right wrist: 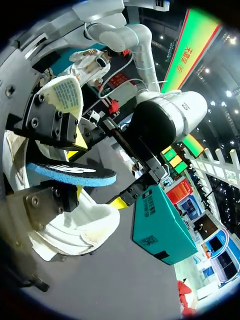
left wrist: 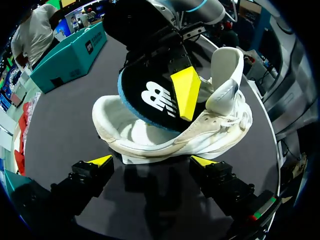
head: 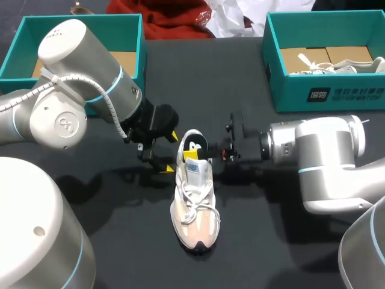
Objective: Take the shoe out of the shoebox, open the shoe tongue, remove and reinsert the insole, then place the shoe into the shoebox
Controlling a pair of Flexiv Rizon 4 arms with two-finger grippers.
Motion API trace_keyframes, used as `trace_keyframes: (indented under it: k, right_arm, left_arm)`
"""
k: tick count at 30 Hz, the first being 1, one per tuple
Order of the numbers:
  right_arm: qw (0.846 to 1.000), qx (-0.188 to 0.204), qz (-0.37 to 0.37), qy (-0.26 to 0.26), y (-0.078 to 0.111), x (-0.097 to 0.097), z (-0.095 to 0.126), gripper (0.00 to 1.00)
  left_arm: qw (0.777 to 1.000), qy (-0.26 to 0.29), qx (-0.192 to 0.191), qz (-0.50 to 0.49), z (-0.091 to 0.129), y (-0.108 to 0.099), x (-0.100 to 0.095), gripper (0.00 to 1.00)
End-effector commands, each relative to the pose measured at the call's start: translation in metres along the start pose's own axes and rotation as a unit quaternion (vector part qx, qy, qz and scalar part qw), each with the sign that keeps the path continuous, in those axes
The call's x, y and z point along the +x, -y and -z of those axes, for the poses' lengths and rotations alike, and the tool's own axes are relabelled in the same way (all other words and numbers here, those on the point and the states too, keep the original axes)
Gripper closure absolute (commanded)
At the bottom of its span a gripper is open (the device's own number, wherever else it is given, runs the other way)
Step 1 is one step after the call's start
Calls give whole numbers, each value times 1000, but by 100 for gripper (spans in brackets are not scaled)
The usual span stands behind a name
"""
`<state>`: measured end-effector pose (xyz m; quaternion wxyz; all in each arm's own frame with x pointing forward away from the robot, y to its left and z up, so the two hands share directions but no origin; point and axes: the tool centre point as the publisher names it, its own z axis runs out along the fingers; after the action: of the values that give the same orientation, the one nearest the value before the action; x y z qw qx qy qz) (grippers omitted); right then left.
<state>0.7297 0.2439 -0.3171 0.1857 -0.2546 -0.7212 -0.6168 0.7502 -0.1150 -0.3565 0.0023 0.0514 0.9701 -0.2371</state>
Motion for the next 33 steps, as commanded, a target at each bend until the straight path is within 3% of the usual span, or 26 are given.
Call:
trace_keyframes:
  k: [1, 7, 8, 9, 10, 16, 24, 30, 31, 33]
  right_arm:
    - [1000, 12, 9, 10, -13, 6, 2, 60]
    - [999, 21, 29, 22, -29, 2, 7, 68]
    - [999, 21, 29, 22, -30, 0, 8, 78]
    - [999, 22, 29, 23, -31, -2, 8, 95]
    - [999, 21, 28, 23, -31, -3, 8, 100]
    - [1000, 24, 5, 9, -17, -10, 1, 100]
    - [999, 27, -36, 0, 9, -3, -6, 100]
    - [999, 27, -30, 8, 9, 0, -5, 100]
    - [999, 28, -24, 8, 7, 1, -5, 86]
    - [999, 30, -14, 12, 1, 2, -5, 74]
  left_arm:
    - [1000, 0, 0, 0, -1, 0, 0, 0]
    - [1000, 0, 0, 0, -1, 0, 0, 0]
    - [1000, 0, 0, 0, -1, 0, 0, 0]
    - [1000, 0, 0, 0, -1, 0, 0, 0]
    - [1000, 0, 0, 0, -1, 0, 0, 0]
    - [1000, 0, 0, 0, -1, 0, 0, 0]
    - [1000, 0, 0, 0, -1, 0, 0, 0]
    - [1000, 0, 0, 0, -1, 0, 0, 0]
    - [1000, 0, 0, 0, -1, 0, 0, 0]
    - [1000, 0, 0, 0, -1, 0, 0, 0]
